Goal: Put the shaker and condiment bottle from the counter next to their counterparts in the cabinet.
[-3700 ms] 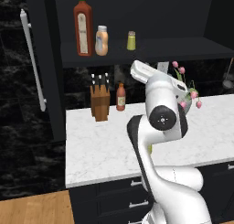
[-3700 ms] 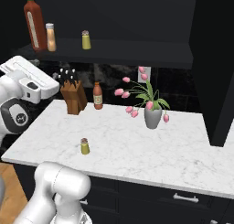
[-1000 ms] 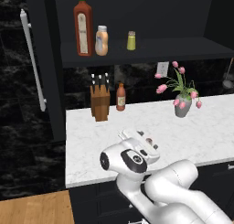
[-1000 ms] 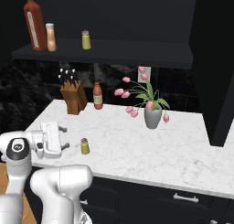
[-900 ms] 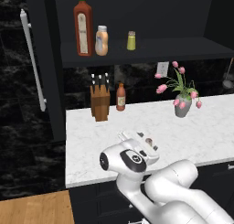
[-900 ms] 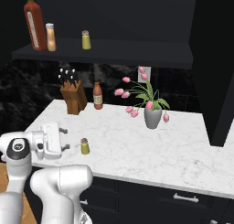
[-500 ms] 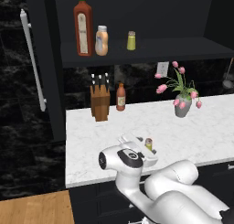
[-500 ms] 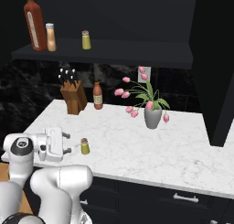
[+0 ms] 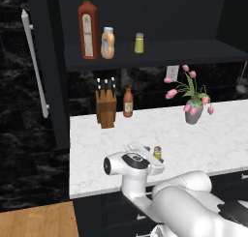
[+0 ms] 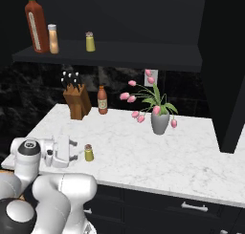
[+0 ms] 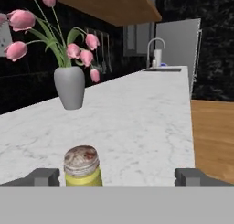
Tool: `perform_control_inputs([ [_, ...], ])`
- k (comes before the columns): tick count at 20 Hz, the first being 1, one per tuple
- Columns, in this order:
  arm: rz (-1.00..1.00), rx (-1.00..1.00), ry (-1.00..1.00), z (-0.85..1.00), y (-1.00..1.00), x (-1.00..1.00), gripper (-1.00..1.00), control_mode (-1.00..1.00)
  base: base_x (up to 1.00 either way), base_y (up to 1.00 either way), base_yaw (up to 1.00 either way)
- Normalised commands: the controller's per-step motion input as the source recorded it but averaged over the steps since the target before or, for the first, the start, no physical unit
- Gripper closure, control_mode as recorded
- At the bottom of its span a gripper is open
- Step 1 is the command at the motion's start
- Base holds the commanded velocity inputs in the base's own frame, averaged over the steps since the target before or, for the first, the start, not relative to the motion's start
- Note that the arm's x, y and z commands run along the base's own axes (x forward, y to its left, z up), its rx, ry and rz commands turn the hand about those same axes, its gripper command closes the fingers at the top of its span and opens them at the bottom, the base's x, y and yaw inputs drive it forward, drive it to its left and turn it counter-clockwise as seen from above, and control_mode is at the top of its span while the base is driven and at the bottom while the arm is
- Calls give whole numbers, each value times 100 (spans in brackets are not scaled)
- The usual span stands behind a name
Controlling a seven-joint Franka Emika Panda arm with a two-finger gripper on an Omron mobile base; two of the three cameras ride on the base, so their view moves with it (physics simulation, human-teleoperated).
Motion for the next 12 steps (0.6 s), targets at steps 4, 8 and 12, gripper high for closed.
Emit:
perform_control_inputs([
  [4,-3,0,7,-2,0,19,-100,-100,0,0,0],
  [8,-2,0,3,-7,0,6,-100,-100,0,0,0],
  [12,-1,0,0,-18,0,1,-100,-100,0,0,0],
])
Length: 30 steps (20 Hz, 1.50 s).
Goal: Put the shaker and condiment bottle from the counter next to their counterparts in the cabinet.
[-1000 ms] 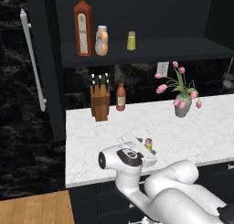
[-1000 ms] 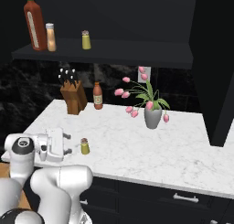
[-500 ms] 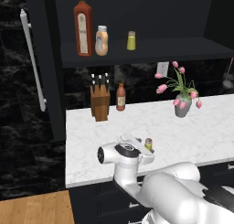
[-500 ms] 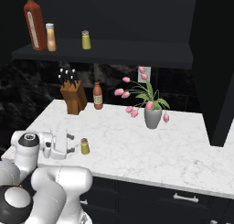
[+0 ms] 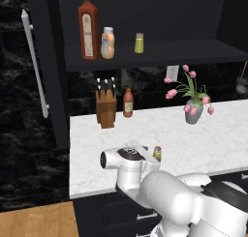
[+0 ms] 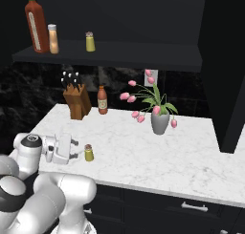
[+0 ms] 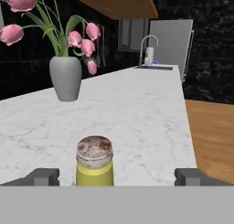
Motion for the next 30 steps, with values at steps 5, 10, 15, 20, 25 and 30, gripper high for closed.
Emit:
perform_control_inputs([
  [5,0,0,0,-19,-1,2,-100,-100,0,0,0],
  [10,0,0,0,-9,-8,0,-100,-100,0,0,0],
  [15,0,0,0,-6,-7,1,-100,-100,0,0,0],
  [20,0,0,0,-7,-6,7,-100,-100,0,0,0],
  [25,0,0,1,-1,-7,10,-100,-100,0,0,0],
  [30,0,0,2,-5,-2,14,-100,-100,0,0,0],
])
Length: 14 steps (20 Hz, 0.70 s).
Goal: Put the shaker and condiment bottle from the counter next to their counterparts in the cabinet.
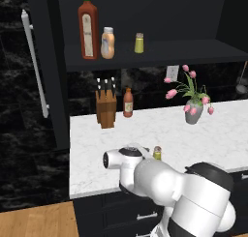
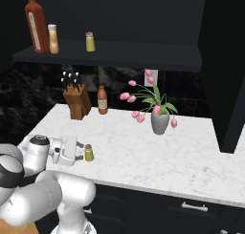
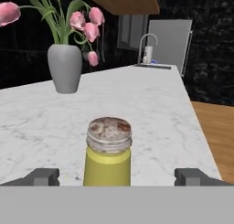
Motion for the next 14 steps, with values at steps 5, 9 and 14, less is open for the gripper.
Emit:
perform_control_inputs([
  [5,0,0,1,-6,-3,8,-100,-100,0,0,0],
  [9,0,0,1,0,-24,3,-100,-100,0,0,0],
  [14,0,0,2,-5,-20,15,-100,-100,0,0,0],
])
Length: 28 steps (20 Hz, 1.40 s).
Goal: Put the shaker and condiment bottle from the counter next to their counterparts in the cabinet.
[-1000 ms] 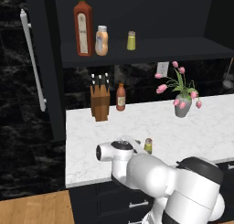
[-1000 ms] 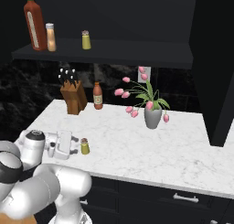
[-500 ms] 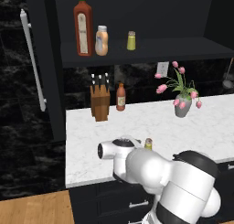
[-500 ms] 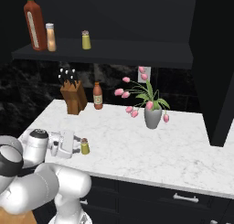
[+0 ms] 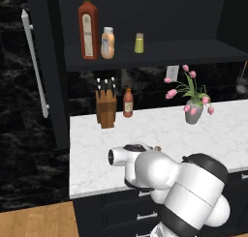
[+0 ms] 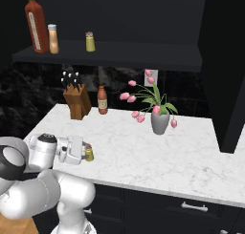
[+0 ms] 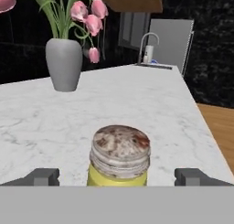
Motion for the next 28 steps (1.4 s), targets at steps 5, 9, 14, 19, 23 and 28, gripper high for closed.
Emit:
perform_control_inputs([
  [5,0,0,3,-33,-4,23,100,-100,0,0,0],
  [9,0,0,1,-6,-18,13,100,-100,0,0,0],
  [14,4,1,-7,55,-17,-6,100,-100,0,0,0],
  [19,11,1,0,58,-19,-11,100,-100,0,0,0],
  [23,13,0,0,36,-22,0,100,-100,0,0,0],
  [28,18,0,0,33,-17,0,100,-100,0,0,0],
])
